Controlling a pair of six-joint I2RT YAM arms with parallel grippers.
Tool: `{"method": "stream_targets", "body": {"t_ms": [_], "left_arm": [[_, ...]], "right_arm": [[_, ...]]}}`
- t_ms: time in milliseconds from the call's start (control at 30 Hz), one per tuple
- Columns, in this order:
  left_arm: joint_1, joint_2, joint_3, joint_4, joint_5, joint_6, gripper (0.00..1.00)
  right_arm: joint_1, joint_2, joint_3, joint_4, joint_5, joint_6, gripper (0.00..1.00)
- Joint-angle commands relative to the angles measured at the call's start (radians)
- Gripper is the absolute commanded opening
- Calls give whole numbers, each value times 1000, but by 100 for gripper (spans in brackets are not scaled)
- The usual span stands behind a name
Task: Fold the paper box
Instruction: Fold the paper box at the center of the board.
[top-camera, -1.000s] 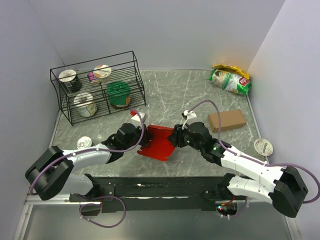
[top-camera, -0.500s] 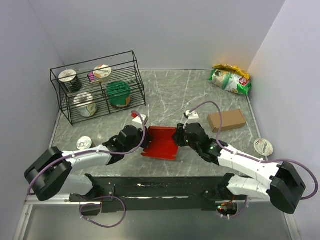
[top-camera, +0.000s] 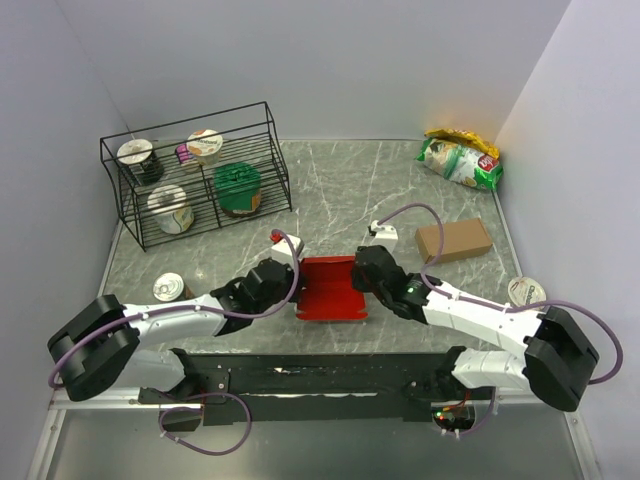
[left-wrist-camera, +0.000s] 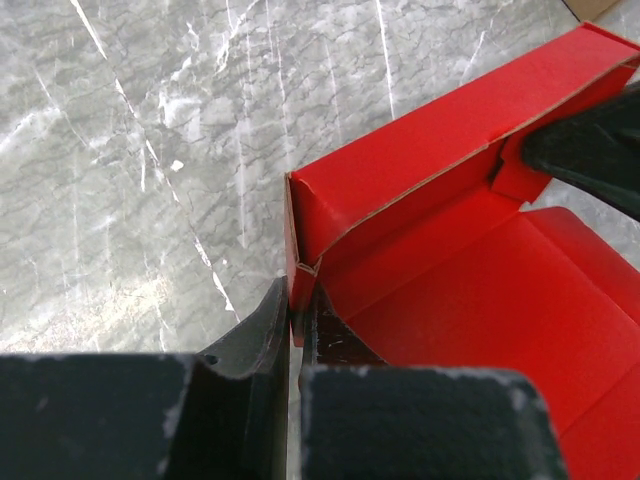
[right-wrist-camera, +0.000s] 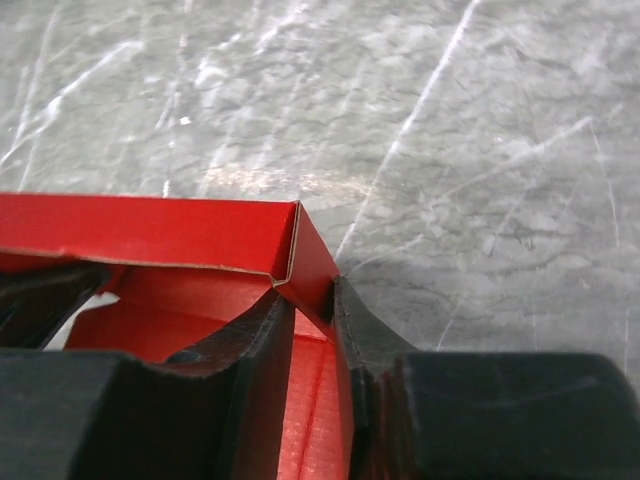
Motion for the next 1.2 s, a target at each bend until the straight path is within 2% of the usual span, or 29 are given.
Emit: {"method": "stream_targets", "body": {"t_ms": [0,133,300,433,567,733,867,1000,1167], "left_arm": [[-22,-27,62,-28,-114,-18,1],[-38,-25,76,-54,-149,-29,1],[-44,-33,73,-47,-140,-40,1],[-56,-33,76,-61,-165,-57,1],[-65,-33,83,-87,-208,-69,1],[-67,-48,97,-131,-291,-55,1],[-67,-50,96,-113,-281,-44,1],[-67,-33,100,-110,-275,-49,1],[-68,-38,108,-130,-298,-37,1]], "right_arm": [[-11,45,37,-139,215,59,27],[-11,78,38,-150,245,84,26],[-11,95,15,-75,228,67,24],[-14,150,47,-121,272,99,17],[-22,212,79,-165,288,133,15],[-43,224,72,-196,297,167,10],[-59,223,61,-190,297,176,9],[-65,275,96,-254,335,208,1],[-72,292,99,-291,360,223,0]]}}
